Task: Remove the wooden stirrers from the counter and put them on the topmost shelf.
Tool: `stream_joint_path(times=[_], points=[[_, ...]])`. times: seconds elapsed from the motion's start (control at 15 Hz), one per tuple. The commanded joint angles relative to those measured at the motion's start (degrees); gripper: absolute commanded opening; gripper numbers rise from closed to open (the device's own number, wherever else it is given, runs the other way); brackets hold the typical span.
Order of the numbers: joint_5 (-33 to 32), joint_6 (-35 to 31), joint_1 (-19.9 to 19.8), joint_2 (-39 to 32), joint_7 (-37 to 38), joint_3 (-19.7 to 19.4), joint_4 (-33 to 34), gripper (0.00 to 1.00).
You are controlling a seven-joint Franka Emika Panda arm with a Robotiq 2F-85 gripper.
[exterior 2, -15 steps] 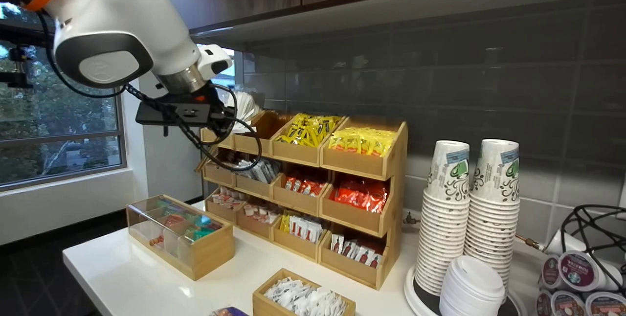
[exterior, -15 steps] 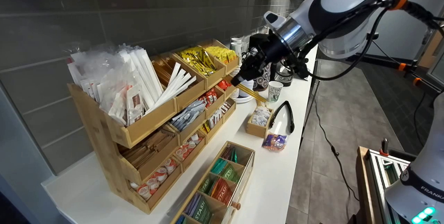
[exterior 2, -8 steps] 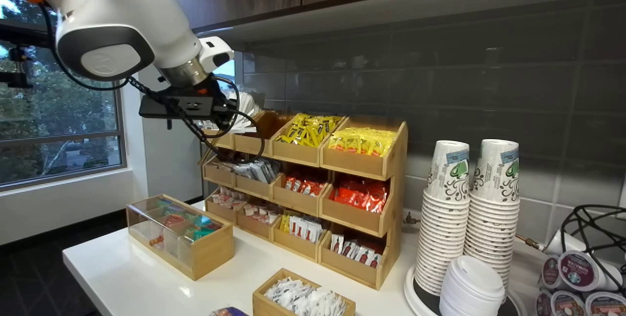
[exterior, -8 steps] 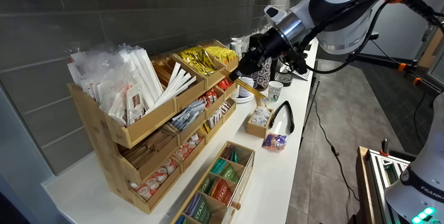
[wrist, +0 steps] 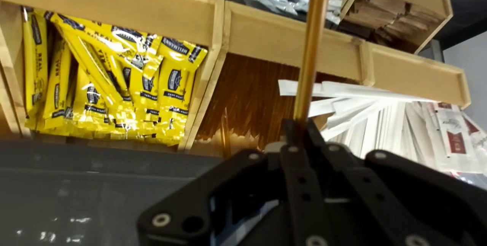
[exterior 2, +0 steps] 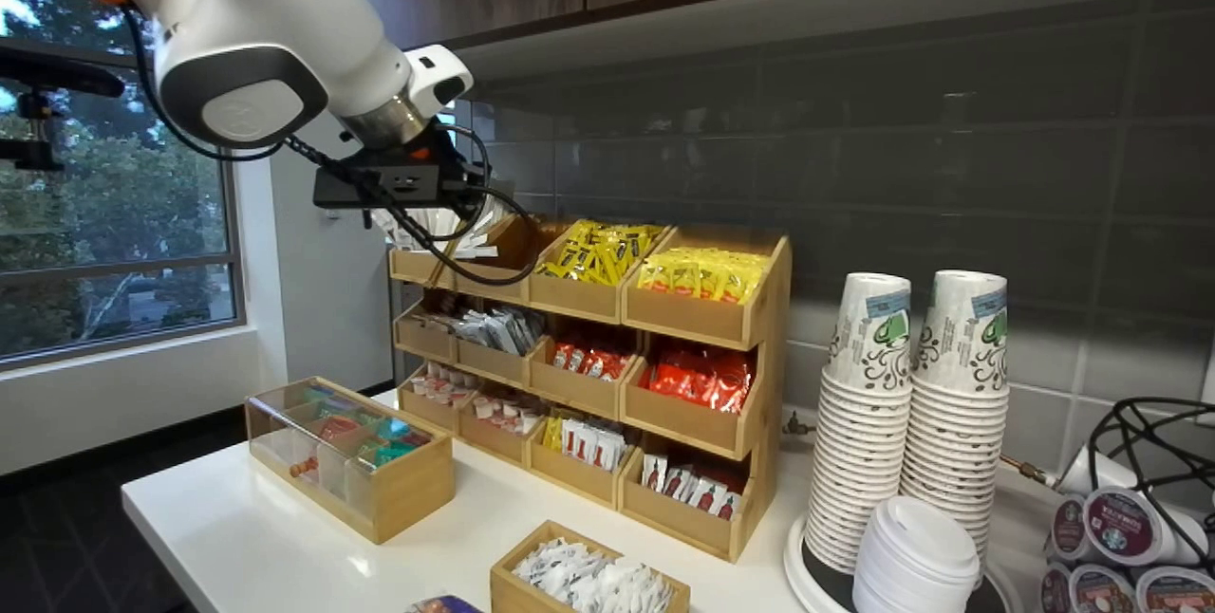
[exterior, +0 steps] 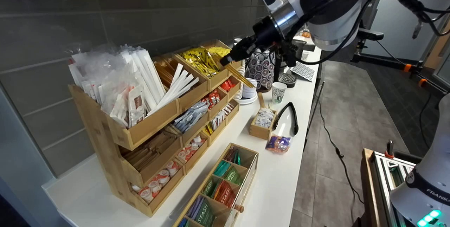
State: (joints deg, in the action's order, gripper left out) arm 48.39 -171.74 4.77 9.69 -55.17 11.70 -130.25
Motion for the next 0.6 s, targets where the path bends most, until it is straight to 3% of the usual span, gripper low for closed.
stream_joint_path(times=[0.0,0.53], points=[[1.6,-3.6,0.9,-6.6,0.2,0.4,6.4,0.02],[1.3,-5.8,1.1,-16.9,0.8,1.3,18.4,0.02]])
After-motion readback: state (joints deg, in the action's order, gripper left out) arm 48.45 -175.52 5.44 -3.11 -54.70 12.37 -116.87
